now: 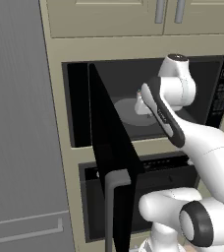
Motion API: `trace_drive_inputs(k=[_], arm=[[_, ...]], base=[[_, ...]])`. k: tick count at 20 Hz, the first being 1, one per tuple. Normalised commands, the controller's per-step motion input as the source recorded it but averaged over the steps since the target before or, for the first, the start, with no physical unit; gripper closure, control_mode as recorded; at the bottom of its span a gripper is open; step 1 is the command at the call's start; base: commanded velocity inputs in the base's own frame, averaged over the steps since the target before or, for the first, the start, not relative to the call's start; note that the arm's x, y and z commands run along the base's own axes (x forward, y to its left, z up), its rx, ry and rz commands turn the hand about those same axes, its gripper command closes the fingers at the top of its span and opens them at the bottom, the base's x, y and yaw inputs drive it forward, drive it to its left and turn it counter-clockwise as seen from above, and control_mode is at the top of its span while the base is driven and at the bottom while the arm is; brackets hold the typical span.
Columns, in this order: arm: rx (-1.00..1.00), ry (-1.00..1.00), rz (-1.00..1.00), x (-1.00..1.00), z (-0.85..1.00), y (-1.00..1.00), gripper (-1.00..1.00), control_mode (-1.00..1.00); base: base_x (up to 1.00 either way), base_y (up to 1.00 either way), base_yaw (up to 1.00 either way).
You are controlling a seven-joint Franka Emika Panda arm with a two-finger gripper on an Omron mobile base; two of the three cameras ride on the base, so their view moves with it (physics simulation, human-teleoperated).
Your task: Pick the cup of tea, navigate to the dining table, and place it on the saucer.
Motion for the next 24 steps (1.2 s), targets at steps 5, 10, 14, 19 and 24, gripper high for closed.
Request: trace_drive_inputs(k=[5, 10, 14, 19, 24], arm=[[0.00, 0.02, -0.01, -0.51, -0.06, 0.05, -1.00, -1.00], [0.09, -0.12, -0.07, -0.33, 0.08, -0.25, -1.00, -1.00], [0.22, -0.20, -0.01, 0.03, 0.26, -0.42, -1.00, -1.00], [0.03, -0.17, -0.01, 0.02, 0.15, -0.03, -1.00, -1.00], [-0.09, -0.05, -0.03, 0.02, 0.04, 0.03, -1.00, -1.00]], base=[[0.00, 0.00, 0.00], [0.00, 0.00, 0.00], [0.00, 0.00, 0.00], [0.00, 0.00, 0.00], [0.00, 0.00, 0.00]])
